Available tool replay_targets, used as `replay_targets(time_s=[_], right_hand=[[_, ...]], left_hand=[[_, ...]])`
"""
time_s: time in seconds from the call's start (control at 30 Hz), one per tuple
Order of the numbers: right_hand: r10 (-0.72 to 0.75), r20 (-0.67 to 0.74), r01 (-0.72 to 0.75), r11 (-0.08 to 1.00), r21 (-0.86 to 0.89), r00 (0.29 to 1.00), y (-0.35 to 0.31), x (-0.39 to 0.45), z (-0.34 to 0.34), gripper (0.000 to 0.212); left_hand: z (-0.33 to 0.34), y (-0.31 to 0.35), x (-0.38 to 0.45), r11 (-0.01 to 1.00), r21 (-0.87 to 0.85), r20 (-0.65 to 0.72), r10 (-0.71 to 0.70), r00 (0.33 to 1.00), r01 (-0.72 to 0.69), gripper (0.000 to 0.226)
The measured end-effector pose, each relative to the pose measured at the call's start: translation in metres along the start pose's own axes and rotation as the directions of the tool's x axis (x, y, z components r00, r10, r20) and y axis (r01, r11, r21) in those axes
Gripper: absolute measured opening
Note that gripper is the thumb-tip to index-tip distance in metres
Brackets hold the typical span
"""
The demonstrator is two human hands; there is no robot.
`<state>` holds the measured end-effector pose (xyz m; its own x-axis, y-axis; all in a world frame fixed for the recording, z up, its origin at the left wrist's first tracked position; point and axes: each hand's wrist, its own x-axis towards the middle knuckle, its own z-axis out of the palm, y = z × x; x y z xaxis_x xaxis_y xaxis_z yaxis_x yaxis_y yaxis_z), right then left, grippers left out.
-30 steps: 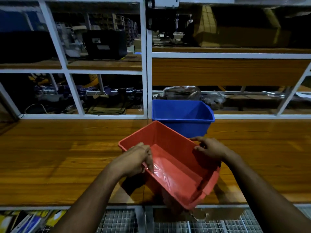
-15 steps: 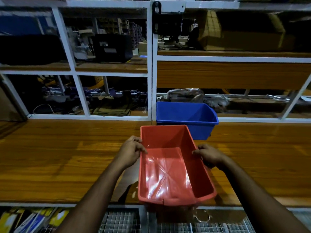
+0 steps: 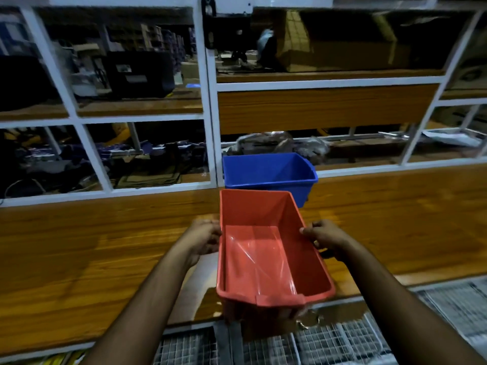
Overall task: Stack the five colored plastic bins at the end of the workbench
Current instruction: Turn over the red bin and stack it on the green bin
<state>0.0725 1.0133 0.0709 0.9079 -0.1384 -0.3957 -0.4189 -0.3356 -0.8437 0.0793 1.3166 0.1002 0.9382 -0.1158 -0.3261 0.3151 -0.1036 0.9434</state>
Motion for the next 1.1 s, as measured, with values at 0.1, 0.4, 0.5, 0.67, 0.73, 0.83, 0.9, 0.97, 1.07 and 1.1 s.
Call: replay_targets(time_s=[0.1,0.4,0.5,0.67,0.73,0.83,0.9,0.97,1.07,1.1], right_hand=[[0.042,-0.068,-0.036,0.996,0.077,0.997,0.019,-0.02,-0.021,0.011],[0.198,-0.358,-0.058,0.928,0.368,0.912,0.112,-0.137,-0.129,0.012],[0.268,-0.46,-0.041,0.894,0.446,0.847,0.15,-0.184,-0.17,0.011],[0.362,-0.601,0.068,0.817,0.572,0.713,0.222,-0.266,-0.238,0.017],[0.382,-0.64,0.129,0.787,0.604,0.667,0.25,-0.298,-0.265,0.017],[0.407,-0.677,0.183,0.761,0.623,0.613,0.282,-0.335,-0.301,0.016],[0.422,-0.704,0.215,0.751,0.625,0.571,0.3,-0.355,-0.325,0.017],[0.435,-0.724,0.243,0.742,0.625,0.536,0.315,-0.368,-0.348,0.018],[0.45,-0.743,0.271,0.733,0.624,0.495,0.334,-0.381,-0.387,0.017],[0.455,-0.747,0.272,0.734,0.623,0.484,0.339,-0.383,-0.398,0.017]], left_hand=[[0.022,0.007,0.007,0.999,0.013,0.127,-0.034,0.991,0.032,0.033],[0.18,0.013,0.029,0.989,0.117,0.583,-0.142,0.8,0.089,0.045],[0.26,0.014,0.019,0.993,0.1,0.617,-0.108,0.78,0.059,0.039],[0.397,0.01,-0.019,0.984,0.18,0.763,-0.137,0.632,-0.003,0.039],[0.452,0.006,-0.033,0.975,0.215,0.823,-0.154,0.547,-0.05,0.041],[0.524,0.001,-0.054,0.966,0.239,0.858,-0.16,0.488,-0.102,0.036],[0.568,-0.003,-0.069,0.967,0.242,0.872,-0.178,0.455,-0.086,0.032],[0.605,-0.004,-0.08,0.971,0.229,0.894,-0.181,0.409,-0.072,0.034],[0.661,-0.004,-0.086,0.973,0.225,0.92,-0.198,0.338,-0.042,0.037],[0.677,-0.003,-0.086,0.972,0.23,0.925,-0.207,0.32,-0.037,0.038]])
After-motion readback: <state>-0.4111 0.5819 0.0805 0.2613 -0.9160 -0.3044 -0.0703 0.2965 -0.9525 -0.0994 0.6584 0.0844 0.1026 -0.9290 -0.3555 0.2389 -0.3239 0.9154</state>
